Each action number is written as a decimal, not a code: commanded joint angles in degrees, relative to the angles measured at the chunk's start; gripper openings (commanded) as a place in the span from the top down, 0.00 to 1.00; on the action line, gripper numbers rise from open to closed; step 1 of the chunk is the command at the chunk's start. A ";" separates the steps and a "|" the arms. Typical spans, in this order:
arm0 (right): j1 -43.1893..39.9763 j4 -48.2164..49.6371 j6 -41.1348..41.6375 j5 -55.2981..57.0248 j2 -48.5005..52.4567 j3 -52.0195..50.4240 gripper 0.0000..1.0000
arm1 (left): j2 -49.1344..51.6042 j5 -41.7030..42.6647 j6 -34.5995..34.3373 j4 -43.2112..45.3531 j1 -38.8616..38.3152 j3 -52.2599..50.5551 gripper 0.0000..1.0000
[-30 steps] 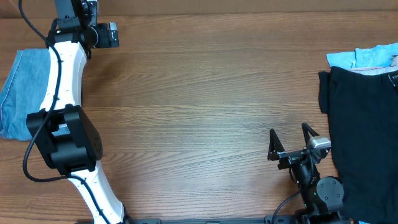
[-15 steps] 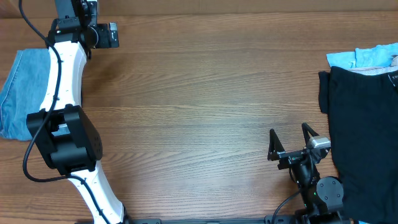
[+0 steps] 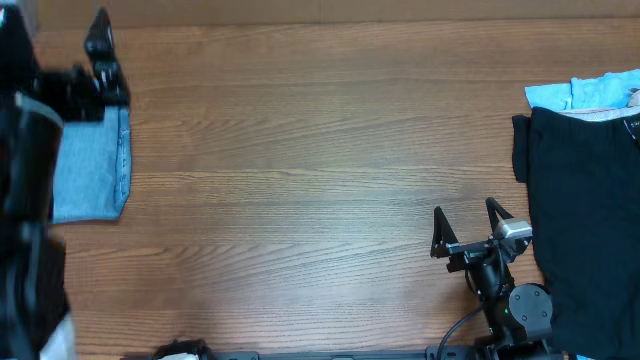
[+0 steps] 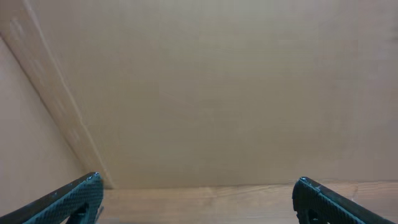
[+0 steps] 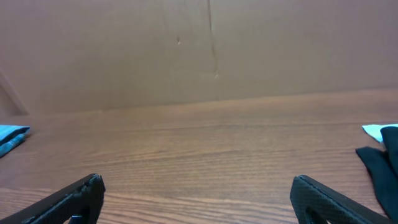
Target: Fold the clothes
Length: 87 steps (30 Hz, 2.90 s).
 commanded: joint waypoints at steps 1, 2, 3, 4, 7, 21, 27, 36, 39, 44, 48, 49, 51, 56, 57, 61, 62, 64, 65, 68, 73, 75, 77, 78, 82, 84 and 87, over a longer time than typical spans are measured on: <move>-0.20 0.24 0.11 0.55 -0.37 -0.57 0.00 | -11.89 0.39 -0.70 -0.52 -1.16 -10.34 0.00; -0.20 0.26 0.11 0.55 -0.37 -0.57 0.00 | -15.21 0.37 -0.70 -0.52 -1.16 -14.21 0.00; -0.20 0.26 0.11 0.55 -0.37 -0.57 0.00 | -19.98 -0.72 -0.11 -0.68 -1.16 -20.72 0.00; -0.20 0.24 0.11 0.55 -0.37 -0.57 0.00 | -22.91 -2.38 0.15 -1.16 -1.16 -25.00 0.00; -0.20 0.26 0.13 0.55 -0.37 -0.57 0.00 | -35.06 -4.90 0.66 -2.84 -1.16 -44.83 0.00; -0.20 0.26 0.13 0.55 -0.37 -0.57 0.00 | -65.33 3.61 -1.84 38.95 -1.16 -99.34 0.00; -0.20 0.24 0.13 0.55 -0.37 -0.57 0.00 | -68.11 -2.19 -9.57 42.91 -1.49 -105.74 0.00; -0.20 0.24 0.11 0.55 -0.37 -0.57 0.00 | -68.11 -11.39 -19.12 41.59 -1.97 -108.43 0.00; -0.20 0.24 0.11 0.55 -0.37 -0.57 0.00 | -68.11 -11.39 -16.57 41.59 -3.69 -108.43 0.00; -0.20 0.26 0.13 0.55 -0.37 -0.57 0.00 | -68.11 -10.49 -17.88 41.59 -3.67 -108.43 0.00; -0.20 0.26 0.11 0.55 -0.37 -0.57 0.00 | -68.11 -10.49 -17.86 41.59 -5.77 -108.43 0.00; -0.20 0.26 0.11 0.55 -0.37 -0.57 0.00 | -68.06 -10.49 -17.86 41.59 -5.92 -108.43 0.00; -0.20 0.24 0.11 0.55 -0.37 -0.57 0.00 | -68.06 -10.51 -17.86 41.59 -5.86 -108.43 0.00; -0.20 0.24 0.11 0.55 -0.37 -0.57 0.00 | -68.06 -10.51 -17.86 41.59 -5.86 -108.43 0.00; -0.20 0.26 0.11 0.55 -0.37 -0.57 0.00 | -68.06 -10.49 -17.86 41.59 -5.86 -108.43 0.00; -0.20 0.26 0.11 0.55 -0.37 -0.57 0.00 | -68.06 -10.49 -17.86 41.59 -5.86 -108.43 0.00; -0.20 0.24 0.11 0.55 -0.37 -0.57 0.00 | -68.06 -10.51 -17.86 41.59 -5.86 -108.43 0.00; -0.20 0.26 0.11 0.55 -0.37 -0.57 0.00 | -68.06 -10.49 -17.86 41.59 -5.86 -108.43 0.00; -0.20 0.24 0.13 0.55 -0.37 -0.57 0.00 | -68.06 -10.51 -17.86 41.59 -5.86 -108.43 0.00; -0.20 0.24 0.11 0.55 -0.37 -0.57 0.00 | -68.06 -10.51 -17.86 41.59 -5.86 -108.43 0.00; -0.20 0.26 0.13 0.55 -0.37 -0.57 0.00 | -68.06 -10.49 -17.86 41.59 -5.86 -108.43 0.00; -0.20 0.26 0.11 0.55 -0.37 -0.57 0.00 | -68.06 -10.51 -17.86 41.59 -5.86 -108.43 0.00; -0.20 0.24 0.13 0.55 -0.37 -0.57 0.00 | -68.06 -10.49 -17.86 41.59 -5.86 -108.43 0.00; -0.20 0.24 0.11 0.55 -0.37 -0.57 0.00 | -68.06 -10.51 -17.86 41.59 -5.86 -108.43 0.00; -0.20 0.24 0.11 0.55 -0.37 -0.57 0.00 | -68.06 -10.49 -17.86 41.59 -5.86 -108.43 0.00; -0.20 0.26 0.11 0.55 -0.37 -0.57 0.00 | -68.06 -10.51 -17.86 41.59 -5.86 -108.43 0.00; -0.20 0.26 0.11 0.55 -0.37 -0.57 0.00 | -68.06 -10.51 -17.86 41.59 -5.86 -108.43 0.00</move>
